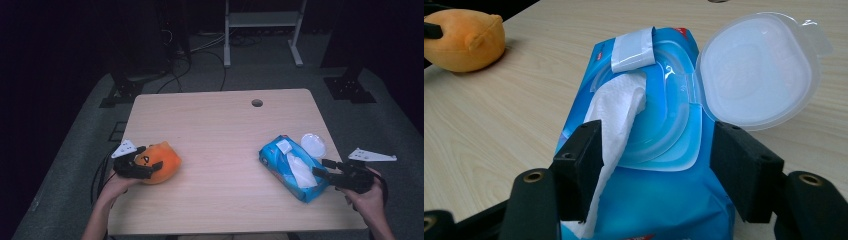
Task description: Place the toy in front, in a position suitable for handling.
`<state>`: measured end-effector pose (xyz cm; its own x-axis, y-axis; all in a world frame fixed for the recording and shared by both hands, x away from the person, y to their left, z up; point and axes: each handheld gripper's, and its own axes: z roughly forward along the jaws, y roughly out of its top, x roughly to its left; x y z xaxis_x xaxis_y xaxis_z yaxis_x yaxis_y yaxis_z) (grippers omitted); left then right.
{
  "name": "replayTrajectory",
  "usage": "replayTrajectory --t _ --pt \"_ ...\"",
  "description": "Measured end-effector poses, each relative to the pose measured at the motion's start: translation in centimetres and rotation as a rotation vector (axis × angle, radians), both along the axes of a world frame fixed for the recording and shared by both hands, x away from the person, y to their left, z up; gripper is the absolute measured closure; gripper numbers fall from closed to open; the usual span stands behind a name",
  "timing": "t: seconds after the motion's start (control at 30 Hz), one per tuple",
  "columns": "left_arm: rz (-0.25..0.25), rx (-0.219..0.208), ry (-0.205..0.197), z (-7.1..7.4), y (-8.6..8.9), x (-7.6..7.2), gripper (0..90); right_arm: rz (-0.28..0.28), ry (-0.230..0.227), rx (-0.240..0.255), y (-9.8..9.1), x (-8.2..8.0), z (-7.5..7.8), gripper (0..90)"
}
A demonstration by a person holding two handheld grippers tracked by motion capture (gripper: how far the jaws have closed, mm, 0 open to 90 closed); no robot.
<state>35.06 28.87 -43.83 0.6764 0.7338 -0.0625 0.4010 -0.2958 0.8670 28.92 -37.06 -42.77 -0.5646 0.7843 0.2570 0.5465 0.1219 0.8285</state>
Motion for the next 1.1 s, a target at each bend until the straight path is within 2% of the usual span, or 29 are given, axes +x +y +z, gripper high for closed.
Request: replayTrajectory --t 0.13,0.27,0.37,0.47,0.6,0.83,1.1 --pt "-0.007 0.023 0.014 0.4 0.1 -0.2 18.4 -0.002 -0.009 0.008 -0.1 -0.1 0.0 36.8" --pt "-0.005 0.018 0.003 0.7 0.1 -0.5 34.1 -0.007 -0.012 0.012 -0.3 -0.2 -0.1 36.2" --pt "0.005 0.000 -0.005 0.9 0.1 -0.5 40.1 -0.008 -0.015 0.015 -0.4 -0.2 -0.1 36.2" --pt "0.010 -0.010 -0.013 1.2 -0.1 -0.6 41.8 -0.011 -0.021 0.019 -0.6 -0.3 0.0 36.0" --pt "0.001 -0.047 -0.039 2.0 -0.8 -0.6 41.8 -0.017 -0.029 0.027 -0.8 -0.4 0.2 35.8" --pt "-0.071 -0.057 -0.074 3.8 -3.8 -0.4 40.9 -0.008 -0.040 0.055 -0.8 -0.5 0.6 35.8" --pt "-0.169 -0.065 -0.095 4.7 -7.9 -0.4 40.6 0.001 -0.046 0.049 -0.7 -0.5 1.0 35.6"
